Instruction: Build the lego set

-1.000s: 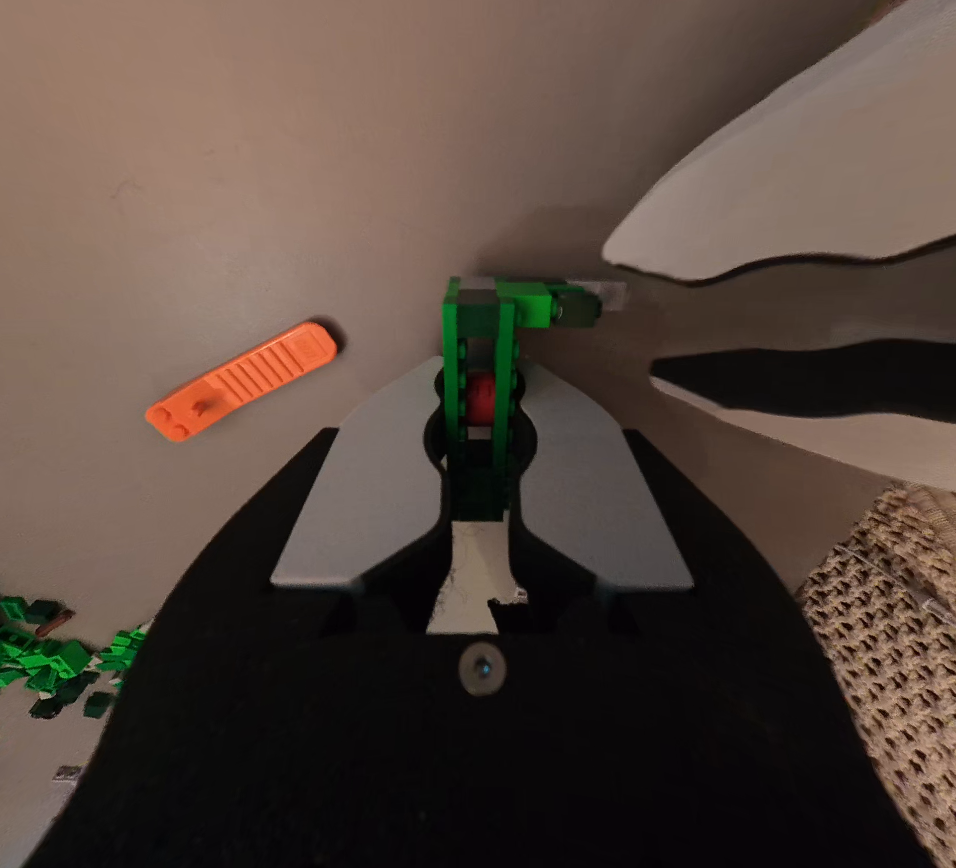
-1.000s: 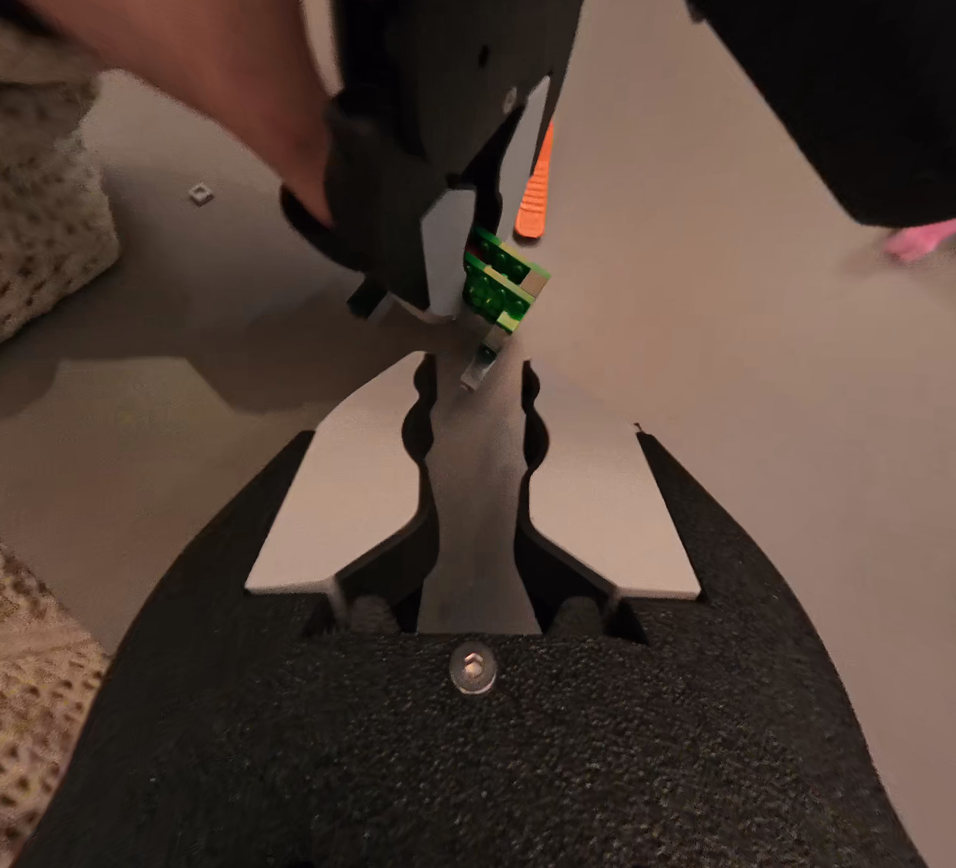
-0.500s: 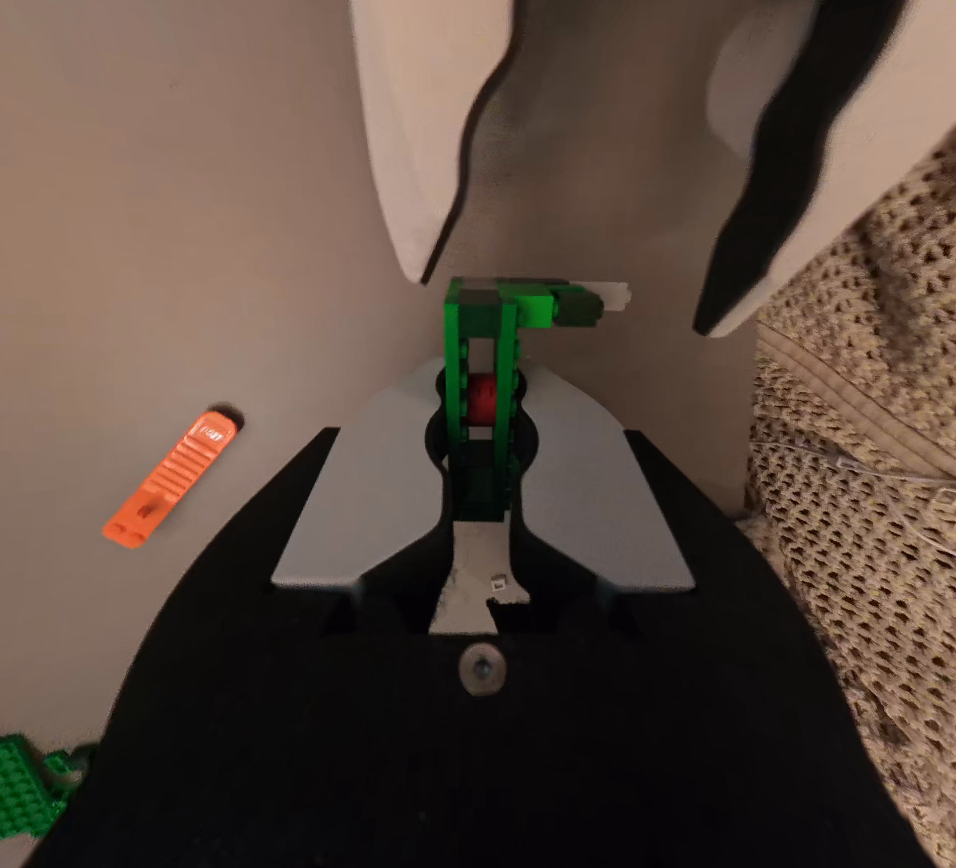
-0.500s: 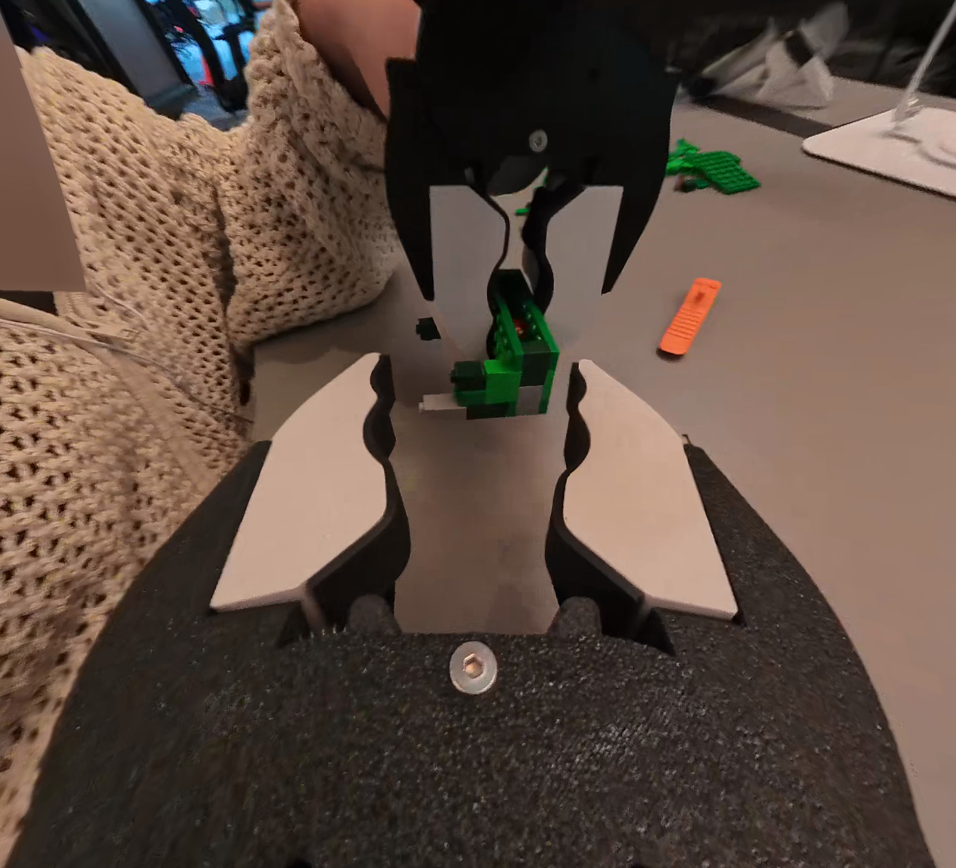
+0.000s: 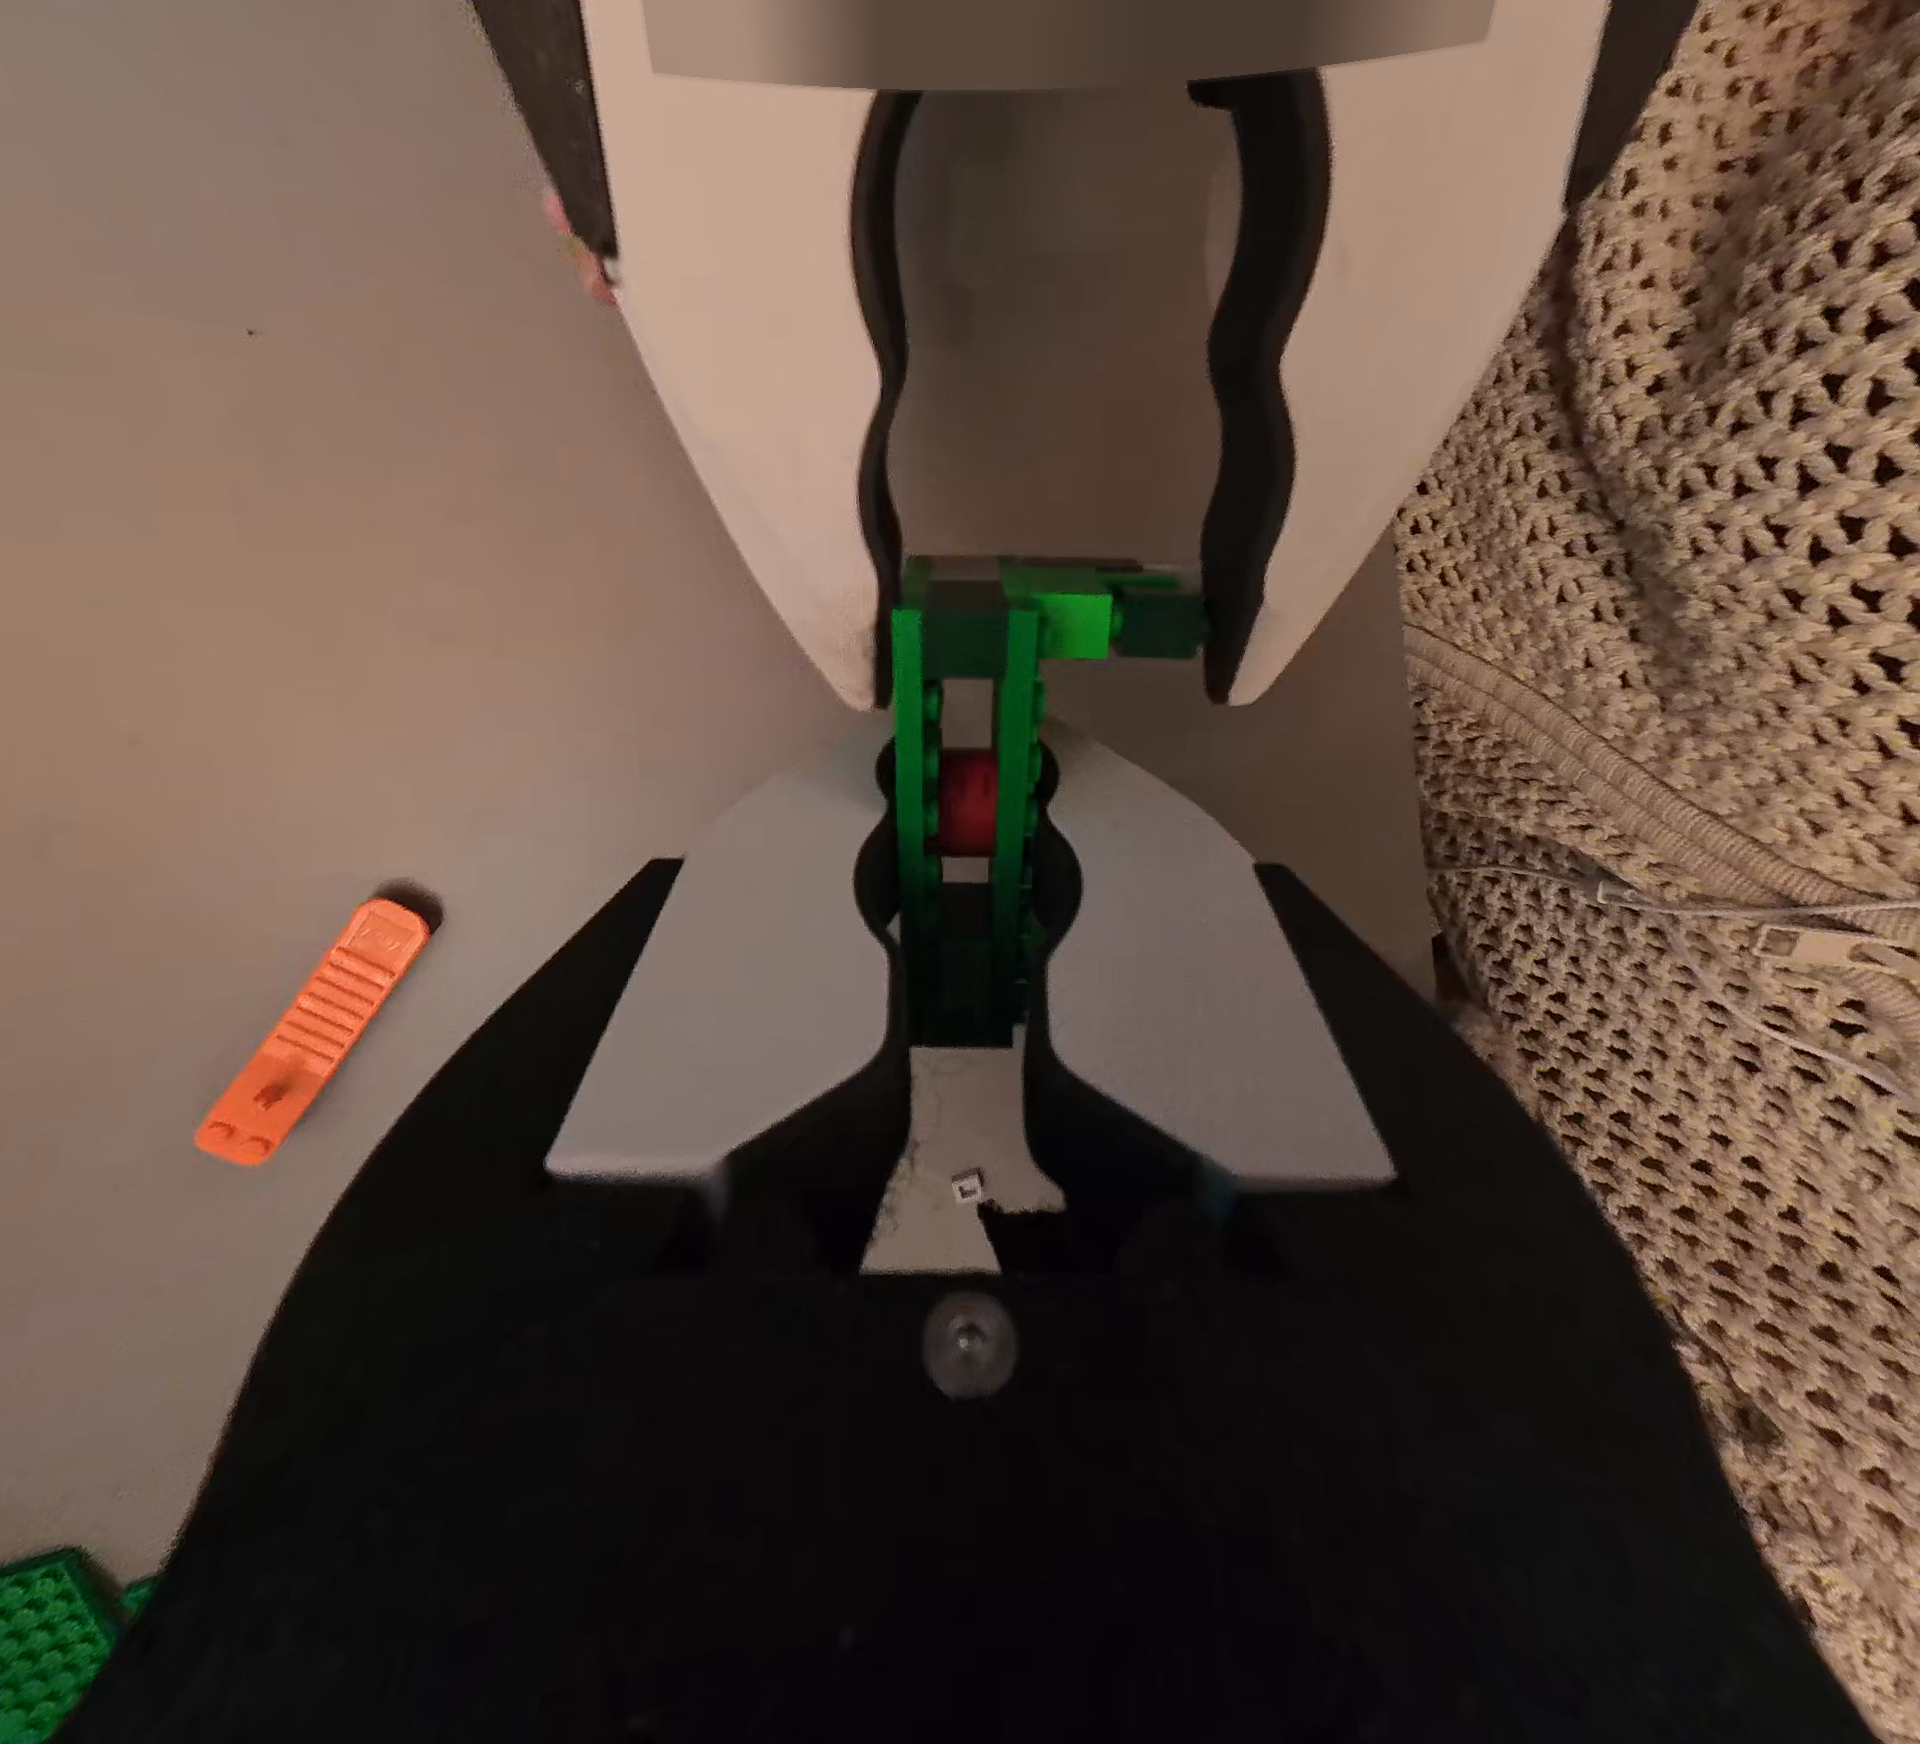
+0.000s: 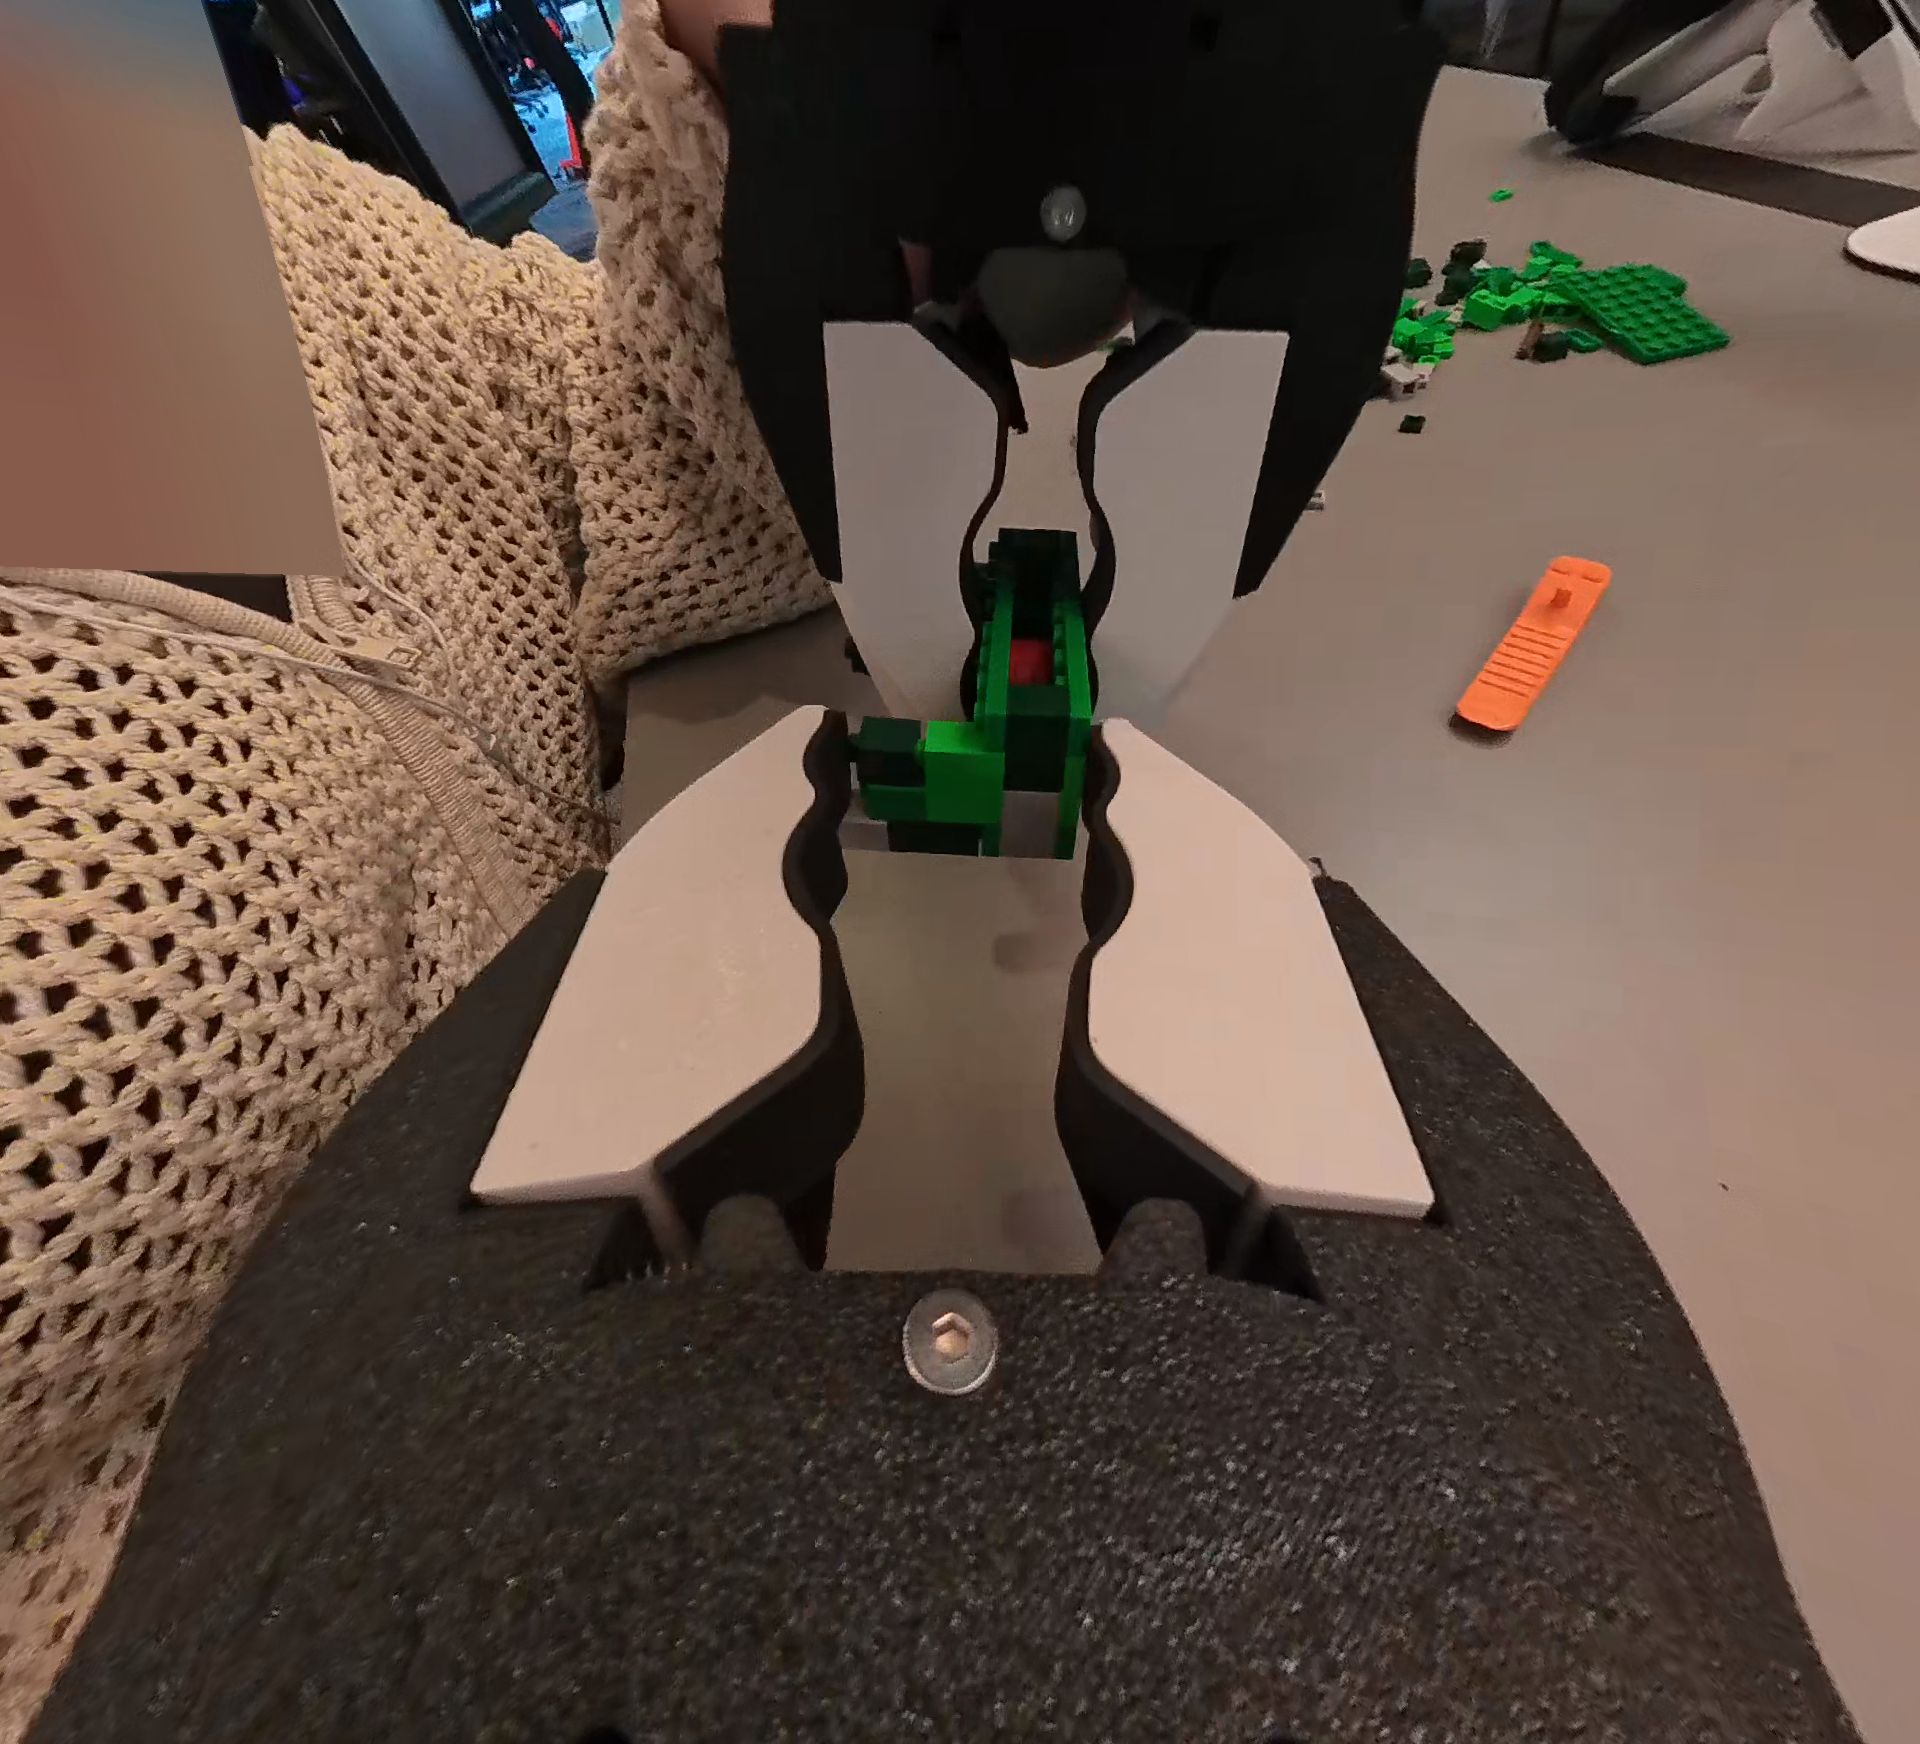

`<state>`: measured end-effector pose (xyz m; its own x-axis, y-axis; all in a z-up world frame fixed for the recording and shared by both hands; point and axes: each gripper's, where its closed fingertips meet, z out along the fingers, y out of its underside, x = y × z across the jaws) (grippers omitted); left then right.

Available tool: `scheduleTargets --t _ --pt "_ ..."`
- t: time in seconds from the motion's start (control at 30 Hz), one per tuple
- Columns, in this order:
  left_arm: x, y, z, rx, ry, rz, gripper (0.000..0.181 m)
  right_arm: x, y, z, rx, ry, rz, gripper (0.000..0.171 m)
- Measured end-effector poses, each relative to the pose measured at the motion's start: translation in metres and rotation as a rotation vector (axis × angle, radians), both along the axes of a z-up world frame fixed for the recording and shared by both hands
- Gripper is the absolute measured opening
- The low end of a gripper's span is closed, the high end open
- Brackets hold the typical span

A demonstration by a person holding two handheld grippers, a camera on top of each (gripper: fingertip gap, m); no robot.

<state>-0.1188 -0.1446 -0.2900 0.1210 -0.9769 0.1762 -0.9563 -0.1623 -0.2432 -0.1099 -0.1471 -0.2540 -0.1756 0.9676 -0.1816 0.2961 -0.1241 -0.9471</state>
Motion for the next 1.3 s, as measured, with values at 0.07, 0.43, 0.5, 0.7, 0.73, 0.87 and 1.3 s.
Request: scheduleTargets --t 0.07,0.43,0.5,0.7,0.73,0.87,1.3 --pt "0.000 -0.001 0.001 0.002 -0.004 -0.004 0.019 0.000 0.000 0.001 0.010 -0.003 -0.004 0.042" --pt "-0.003 -0.004 0.000 0.006 0.016 -0.018 0.021 0.001 -0.003 -0.002 0.006 -0.063 -0.004 0.041" --pt "-0.004 -0.003 -0.001 0.004 0.019 -0.013 0.021 0.001 -0.002 -0.003 0.014 -0.071 -0.013 0.041" --pt "-0.005 0.002 -0.006 0.001 0.035 0.022 0.022 -0.001 0.002 -0.008 0.043 -0.084 -0.058 0.041" --pt "-0.005 0.003 -0.007 -0.001 0.037 0.023 0.022 -0.001 0.003 -0.009 0.046 -0.087 -0.065 0.041" --pt "-0.005 0.006 -0.010 -0.015 0.035 0.031 0.023 -0.001 0.005 -0.011 0.057 -0.091 -0.088 0.041" --pt "-0.002 0.013 -0.018 -0.012 0.048 0.059 0.022 -0.004 0.012 -0.017 0.096 -0.118 -0.141 0.041"
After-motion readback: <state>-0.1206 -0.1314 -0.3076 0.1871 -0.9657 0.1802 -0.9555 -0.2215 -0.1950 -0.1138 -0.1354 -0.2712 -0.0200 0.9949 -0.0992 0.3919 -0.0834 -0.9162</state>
